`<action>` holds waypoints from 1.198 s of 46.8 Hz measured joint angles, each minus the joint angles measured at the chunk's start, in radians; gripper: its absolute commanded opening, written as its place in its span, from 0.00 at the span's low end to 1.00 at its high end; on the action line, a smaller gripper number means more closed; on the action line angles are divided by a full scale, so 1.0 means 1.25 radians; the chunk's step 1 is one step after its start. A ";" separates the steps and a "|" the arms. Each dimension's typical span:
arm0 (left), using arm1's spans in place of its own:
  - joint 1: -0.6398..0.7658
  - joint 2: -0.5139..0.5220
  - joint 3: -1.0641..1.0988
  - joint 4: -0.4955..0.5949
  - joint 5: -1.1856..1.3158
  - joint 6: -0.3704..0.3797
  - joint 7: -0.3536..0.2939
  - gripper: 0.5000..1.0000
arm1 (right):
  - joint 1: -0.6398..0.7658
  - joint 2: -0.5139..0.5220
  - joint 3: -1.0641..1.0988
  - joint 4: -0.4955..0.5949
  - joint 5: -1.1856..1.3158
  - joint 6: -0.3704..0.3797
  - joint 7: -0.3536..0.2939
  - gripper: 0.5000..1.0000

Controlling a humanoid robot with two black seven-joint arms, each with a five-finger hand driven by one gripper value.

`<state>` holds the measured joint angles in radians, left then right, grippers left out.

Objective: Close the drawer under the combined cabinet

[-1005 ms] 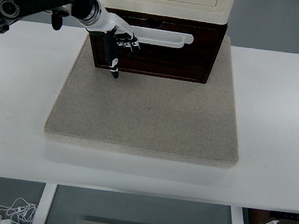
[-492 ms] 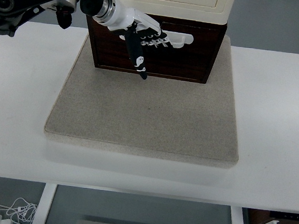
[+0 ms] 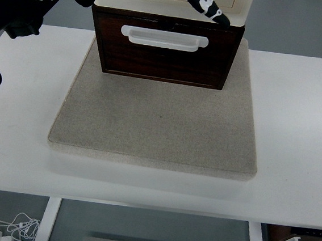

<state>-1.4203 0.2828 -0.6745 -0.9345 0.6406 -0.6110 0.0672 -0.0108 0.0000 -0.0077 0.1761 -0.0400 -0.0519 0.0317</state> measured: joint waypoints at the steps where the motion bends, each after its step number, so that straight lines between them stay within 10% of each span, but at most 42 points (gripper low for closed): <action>1: 0.000 -0.004 -0.017 0.008 0.000 0.000 -0.003 0.99 | 0.000 0.000 0.000 0.000 0.000 0.000 0.000 0.90; 15: -0.022 -0.014 -0.247 0.065 -0.008 0.014 -0.007 0.99 | 0.000 0.000 0.000 0.000 0.000 0.000 0.000 0.90; 39: -0.103 0.024 -0.331 0.179 -0.212 0.356 -0.062 0.99 | 0.000 0.000 0.000 0.000 0.000 0.001 0.000 0.90; 56: -0.104 0.138 -0.335 0.359 -0.341 0.363 -0.046 0.99 | 0.000 0.000 0.004 0.000 0.000 0.000 0.000 0.90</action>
<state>-1.5497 0.4556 -1.0935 -0.4857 0.2149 -0.1567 0.0092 -0.0108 0.0000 -0.0030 0.1759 -0.0400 -0.0518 0.0317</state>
